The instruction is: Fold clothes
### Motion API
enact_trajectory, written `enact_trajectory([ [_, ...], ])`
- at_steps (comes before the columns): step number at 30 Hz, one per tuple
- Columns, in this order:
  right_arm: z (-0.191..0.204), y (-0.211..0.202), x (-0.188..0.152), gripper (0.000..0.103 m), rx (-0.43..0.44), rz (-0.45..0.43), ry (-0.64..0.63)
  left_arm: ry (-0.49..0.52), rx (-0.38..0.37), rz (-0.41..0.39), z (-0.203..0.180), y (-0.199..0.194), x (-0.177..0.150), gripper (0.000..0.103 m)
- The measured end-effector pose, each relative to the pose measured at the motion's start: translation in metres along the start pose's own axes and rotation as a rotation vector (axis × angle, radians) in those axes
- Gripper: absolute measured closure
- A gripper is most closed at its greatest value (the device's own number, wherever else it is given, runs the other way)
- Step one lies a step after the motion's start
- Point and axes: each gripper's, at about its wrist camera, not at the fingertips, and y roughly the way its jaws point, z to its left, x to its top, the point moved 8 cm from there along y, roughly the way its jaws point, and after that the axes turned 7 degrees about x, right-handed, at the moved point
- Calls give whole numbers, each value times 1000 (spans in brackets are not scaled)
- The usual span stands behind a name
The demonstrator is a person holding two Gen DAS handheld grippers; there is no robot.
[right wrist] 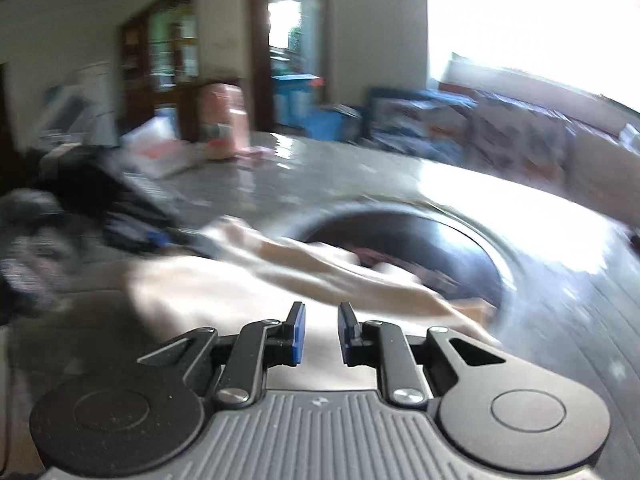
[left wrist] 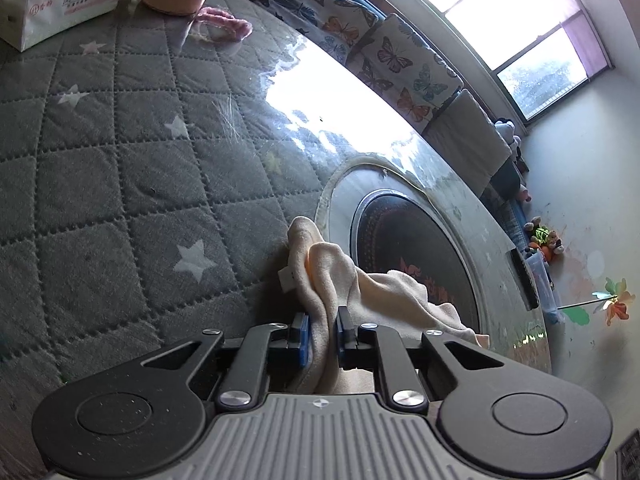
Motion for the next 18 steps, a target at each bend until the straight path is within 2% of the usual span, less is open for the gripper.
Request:
enact_trajectory([
  [4,-48,3,-11,86,-60,20,131,18,6,-8,-2,1,0,88],
  [8,-77,8,-16,86,-100,18,189,34,14,-13,-4,1,-1,88],
  [10,-84,5,-16,83,-117,10,200,43,19,-16,-5,1,-1,88],
  [12,-89,4,-16,73,-131,4,209,52,22,-19,-6,1,-1,88],
  [18,-99,12,-18,73,-114,11,274,70,26,-26,-8,2,-1,88],
])
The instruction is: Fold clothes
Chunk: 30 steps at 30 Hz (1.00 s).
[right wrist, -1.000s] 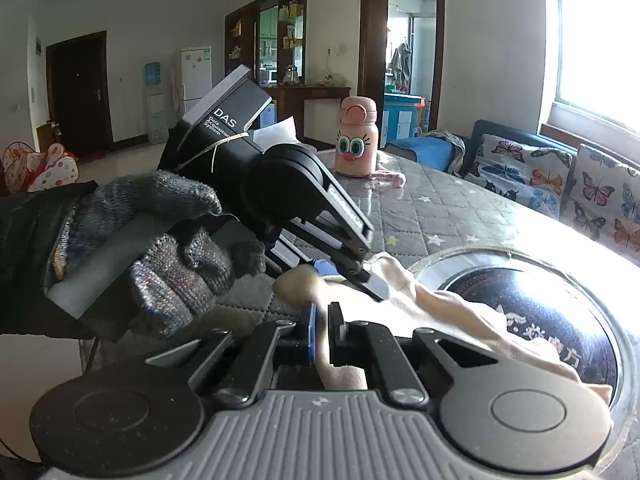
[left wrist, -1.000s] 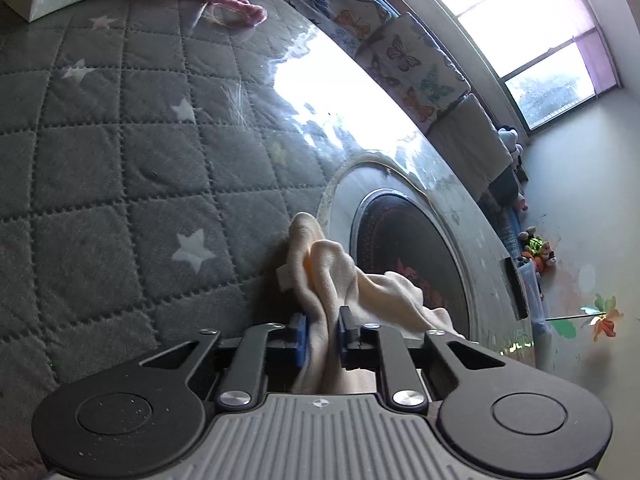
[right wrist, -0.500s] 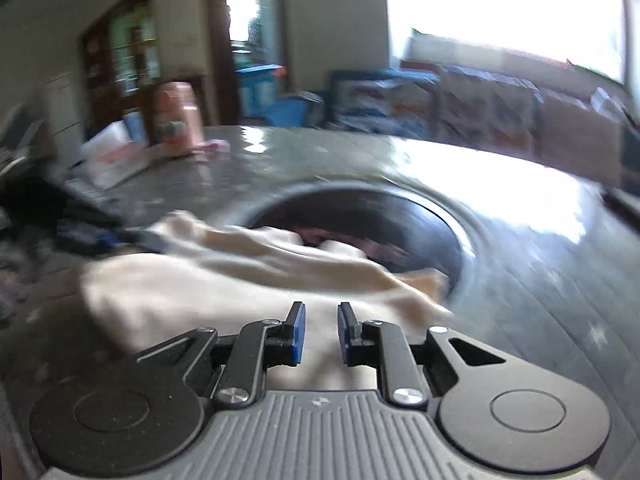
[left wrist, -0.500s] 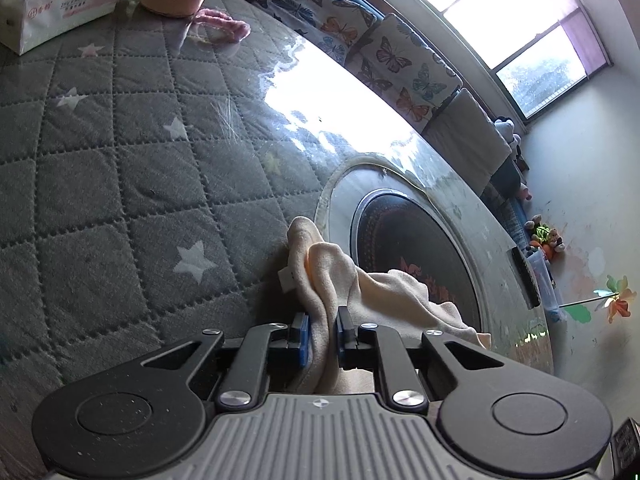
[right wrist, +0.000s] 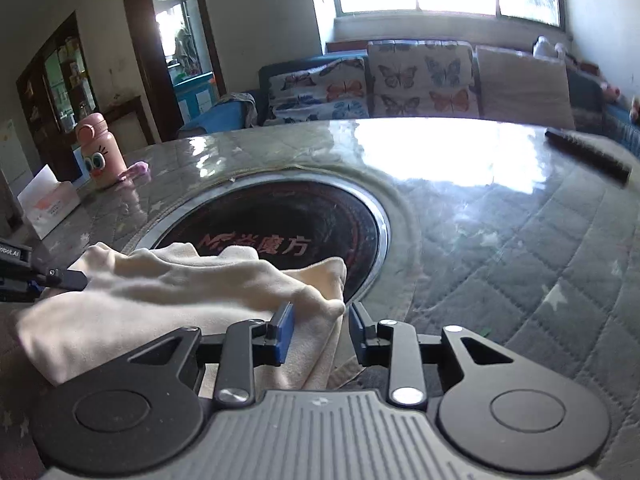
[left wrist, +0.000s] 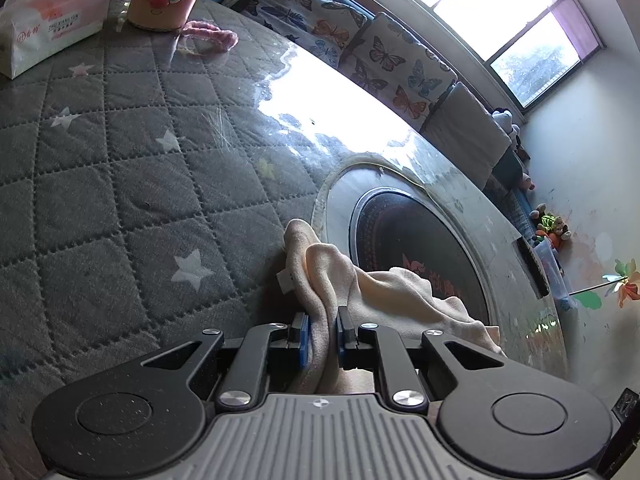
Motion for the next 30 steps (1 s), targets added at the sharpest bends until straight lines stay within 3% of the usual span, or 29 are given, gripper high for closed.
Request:
enact_trajectory([
  [5,-2,2,-2,75,26,-4,61,42,6,-20,-5,-1,0,88],
  [10,6,3,-1,95,49,-5,78,78,-5,-53,-9,-9,1,90],
  [20,46,-7,30,96,82,-64,-15,68,-22,-128,3,-37,14,90],
  [30,119,22,67,96,180,-75,-131,5,44,-259,65,-89,47,94],
])
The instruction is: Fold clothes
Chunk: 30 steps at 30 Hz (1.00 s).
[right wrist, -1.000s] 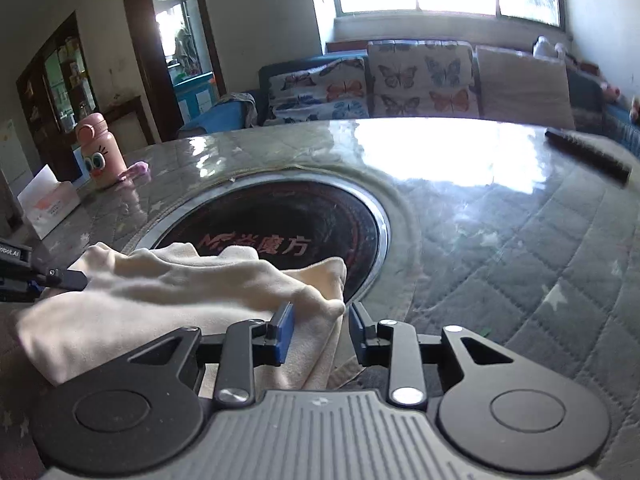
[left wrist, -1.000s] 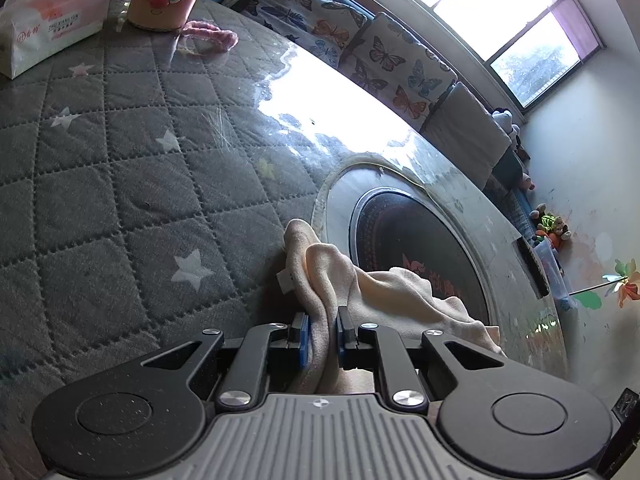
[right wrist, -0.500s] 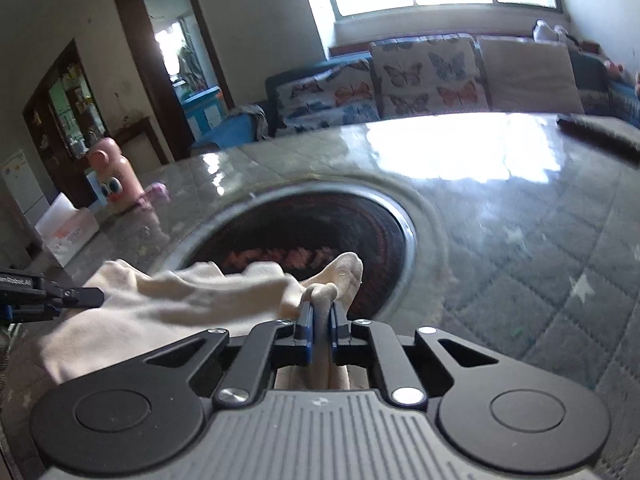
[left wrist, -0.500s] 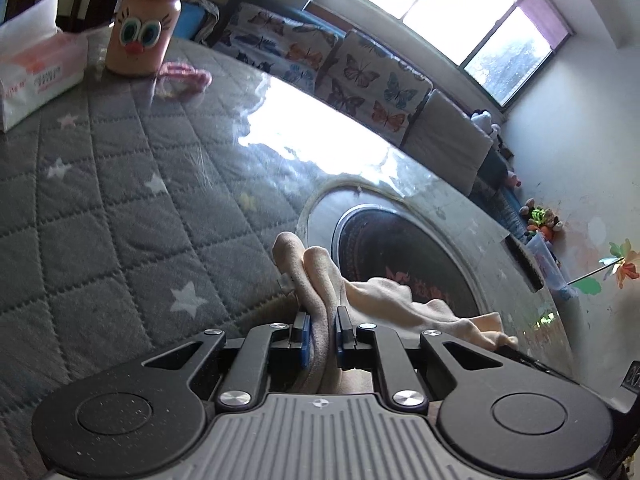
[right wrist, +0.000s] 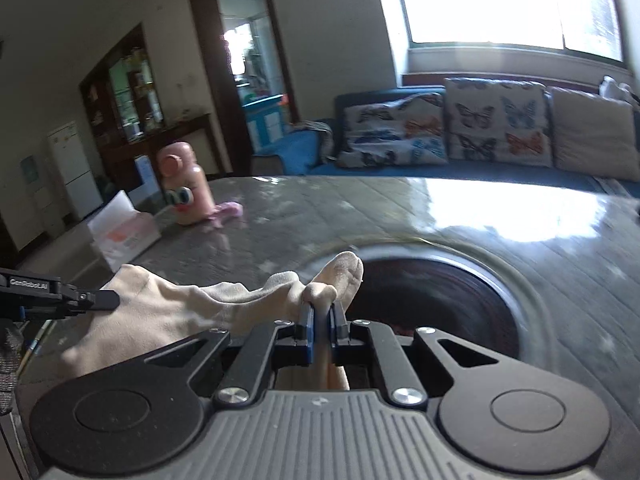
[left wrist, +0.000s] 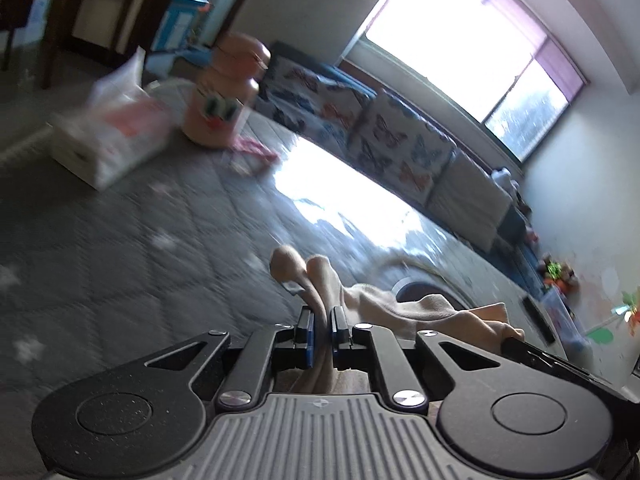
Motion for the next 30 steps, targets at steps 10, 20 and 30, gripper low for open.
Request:
enact_trajectory([
  [10,55,62,23,97,98,29,-78,-61,96,-72,56,-16,29,95],
  [20,69,110,24,95,107,77,-101,-91,192,-74,94,-13,37,92],
  [30,78,124,19,92,112,103,-158,-21,265,-131,92,-15,41,69],
])
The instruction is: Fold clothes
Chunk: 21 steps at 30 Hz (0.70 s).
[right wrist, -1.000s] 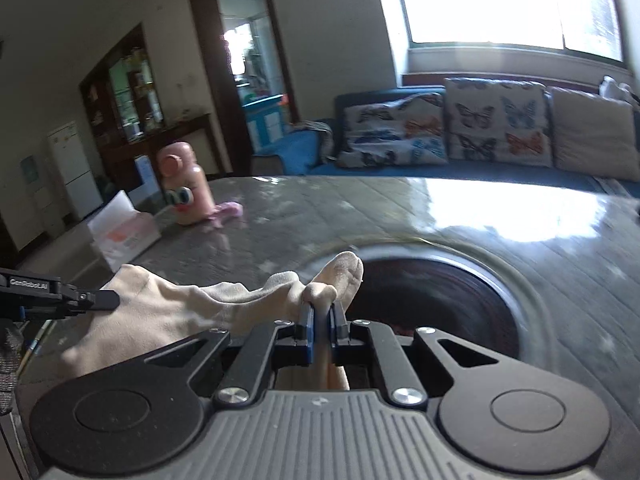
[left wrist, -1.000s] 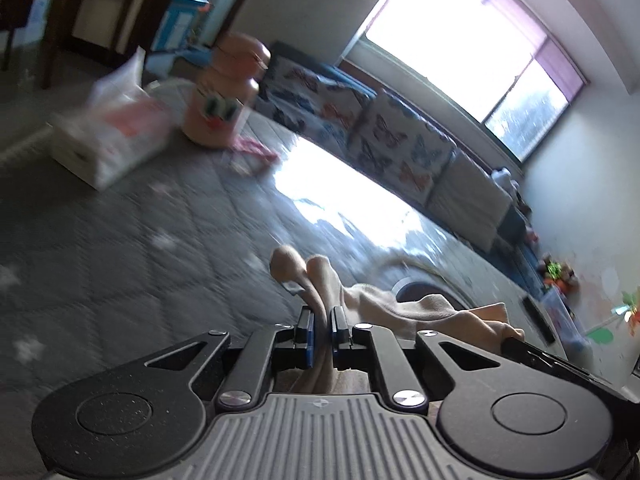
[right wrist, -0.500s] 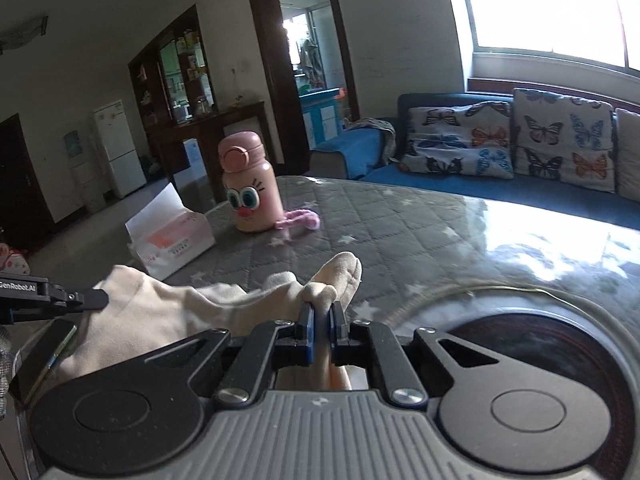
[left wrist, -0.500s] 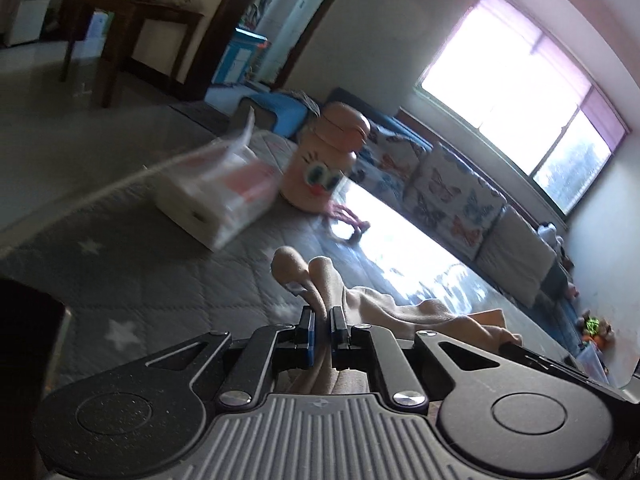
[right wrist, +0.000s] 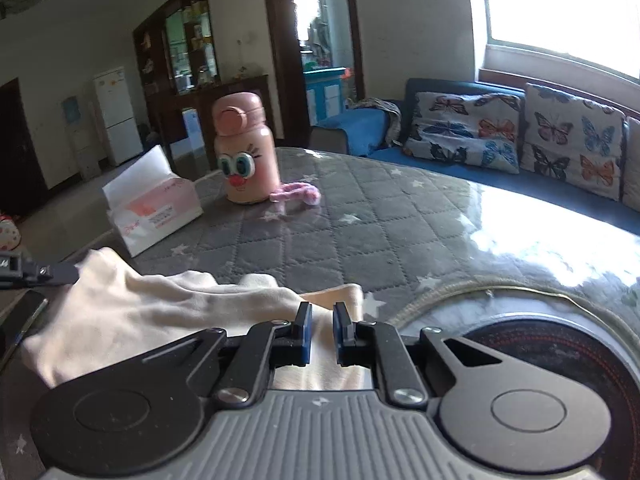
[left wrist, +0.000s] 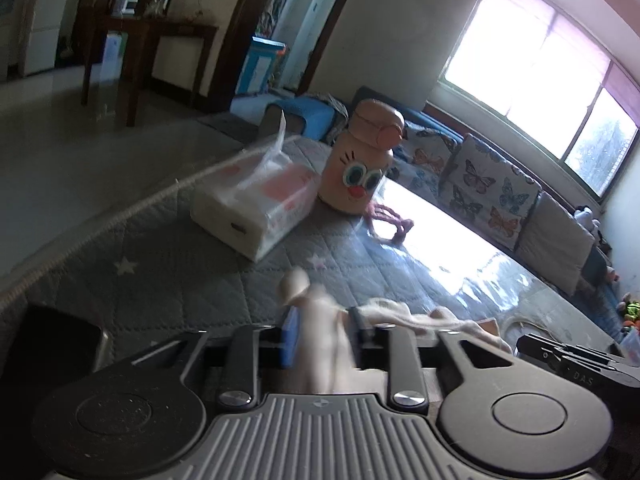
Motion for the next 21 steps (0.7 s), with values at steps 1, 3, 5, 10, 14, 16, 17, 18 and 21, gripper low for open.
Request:
enact_trajectory([
  [1,3,1,1,92,11,0,-7,2,3,-5,1,-1,1,69],
  [3,8,5,1,92,35,7,-11,7,-4,-6,-1,0,3,70],
  [5,13,11,2,92,55,18,-17,14,-22,7,-6,4,3,72],
  [10,25,28,2,92,99,45,-26,35,-90,86,-33,29,-8,77],
  [14,30,40,4,91,112,56,-33,63,-130,130,-56,47,-18,78],
  [16,32,49,5,91,120,64,-32,78,-134,143,-64,54,-21,78],
  [17,32,52,5,91,121,68,-31,85,-133,148,-67,58,-22,78],
  [18,32,55,5,91,121,71,-31,91,-132,151,-69,62,-22,78],
  [21,30,66,1,91,119,91,-32,94,-114,156,-70,76,-21,78],
])
